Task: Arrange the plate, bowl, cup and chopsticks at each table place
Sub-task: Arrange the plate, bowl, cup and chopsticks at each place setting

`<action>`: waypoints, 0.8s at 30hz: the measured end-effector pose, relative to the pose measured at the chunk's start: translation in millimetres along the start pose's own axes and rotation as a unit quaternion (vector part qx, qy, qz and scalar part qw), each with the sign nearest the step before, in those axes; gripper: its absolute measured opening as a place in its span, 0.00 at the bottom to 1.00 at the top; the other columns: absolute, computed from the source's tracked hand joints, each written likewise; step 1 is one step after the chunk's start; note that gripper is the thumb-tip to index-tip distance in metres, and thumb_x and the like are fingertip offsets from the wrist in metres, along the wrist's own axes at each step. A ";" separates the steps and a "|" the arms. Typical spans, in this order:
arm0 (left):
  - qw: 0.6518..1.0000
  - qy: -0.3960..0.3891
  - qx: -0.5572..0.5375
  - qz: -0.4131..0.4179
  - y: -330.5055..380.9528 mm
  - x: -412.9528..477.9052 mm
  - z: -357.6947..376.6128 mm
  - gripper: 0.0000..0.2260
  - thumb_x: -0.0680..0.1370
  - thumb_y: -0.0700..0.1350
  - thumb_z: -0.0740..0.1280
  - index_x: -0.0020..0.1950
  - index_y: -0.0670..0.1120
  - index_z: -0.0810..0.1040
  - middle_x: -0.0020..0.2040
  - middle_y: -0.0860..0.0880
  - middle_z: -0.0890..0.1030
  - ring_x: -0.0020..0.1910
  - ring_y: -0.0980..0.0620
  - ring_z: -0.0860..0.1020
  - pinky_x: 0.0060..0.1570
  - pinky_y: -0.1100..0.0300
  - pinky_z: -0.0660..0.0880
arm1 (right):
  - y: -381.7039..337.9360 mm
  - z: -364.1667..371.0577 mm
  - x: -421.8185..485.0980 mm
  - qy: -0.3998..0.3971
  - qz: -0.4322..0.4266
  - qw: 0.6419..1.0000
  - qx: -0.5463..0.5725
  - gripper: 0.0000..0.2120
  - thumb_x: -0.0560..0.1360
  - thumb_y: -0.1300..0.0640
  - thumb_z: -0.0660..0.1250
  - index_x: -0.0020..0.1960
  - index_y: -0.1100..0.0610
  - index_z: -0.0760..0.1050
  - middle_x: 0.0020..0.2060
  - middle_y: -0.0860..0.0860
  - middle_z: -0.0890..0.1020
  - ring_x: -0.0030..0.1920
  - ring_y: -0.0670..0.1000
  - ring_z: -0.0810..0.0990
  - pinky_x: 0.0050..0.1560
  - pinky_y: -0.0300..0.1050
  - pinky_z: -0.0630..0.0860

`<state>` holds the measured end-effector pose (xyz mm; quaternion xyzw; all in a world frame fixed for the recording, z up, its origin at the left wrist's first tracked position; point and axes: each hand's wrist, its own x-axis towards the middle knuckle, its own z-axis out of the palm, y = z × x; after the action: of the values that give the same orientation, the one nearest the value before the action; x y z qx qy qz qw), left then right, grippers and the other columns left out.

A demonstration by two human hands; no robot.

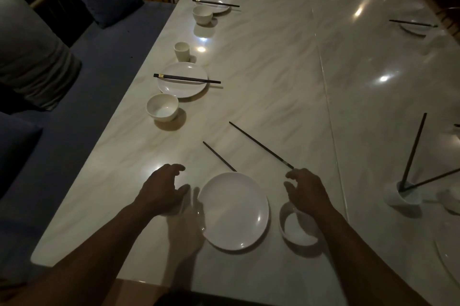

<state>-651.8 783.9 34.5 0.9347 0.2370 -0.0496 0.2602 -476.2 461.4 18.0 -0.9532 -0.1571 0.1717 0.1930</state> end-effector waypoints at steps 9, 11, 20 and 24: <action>0.999 0.035 0.007 -0.015 21.3 32.1 6.3 0.11 0.73 0.45 0.70 0.55 0.50 0.80 0.47 0.53 0.82 0.49 0.51 0.80 0.48 0.55 0.76 | -41.5 22.7 100.3 0.036 -0.024 0.998 -0.054 0.13 0.76 0.57 0.66 0.60 0.58 0.78 0.56 0.58 0.79 0.55 0.60 0.79 0.53 0.47 0.75; 0.998 0.032 -0.017 -0.053 30.5 41.0 9.4 0.09 0.73 0.45 0.69 0.52 0.49 0.83 0.45 0.53 0.84 0.47 0.51 0.81 0.49 0.58 0.75 | -42.5 29.9 113.5 0.028 -0.024 0.997 -0.062 0.14 0.76 0.57 0.66 0.60 0.58 0.77 0.56 0.58 0.78 0.56 0.61 0.78 0.54 0.49 0.75; 0.915 -0.020 -0.281 -0.290 61.9 94.1 41.4 0.09 0.63 0.46 0.72 0.35 0.41 0.84 0.36 0.43 0.85 0.38 0.46 0.84 0.41 0.48 0.81 | -28.7 44.6 133.2 0.038 -0.024 0.998 -0.052 0.06 0.74 0.61 0.66 0.50 0.57 0.78 0.48 0.56 0.77 0.47 0.58 0.78 0.45 0.48 0.76; 0.907 -0.040 -0.283 -0.309 74.2 114.5 52.6 0.12 0.62 0.50 0.75 0.29 0.41 0.81 0.29 0.44 0.83 0.27 0.51 0.81 0.35 0.54 0.79 | -21.7 29.6 118.5 0.072 -0.007 0.997 0.017 0.08 0.76 0.63 0.64 0.53 0.59 0.79 0.51 0.56 0.77 0.47 0.56 0.78 0.44 0.41 0.67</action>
<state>-514.3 749.0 -1.1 0.6995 0.5069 -0.0961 0.4946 -387.1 533.1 -30.2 -0.9587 -0.1463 0.1036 0.2207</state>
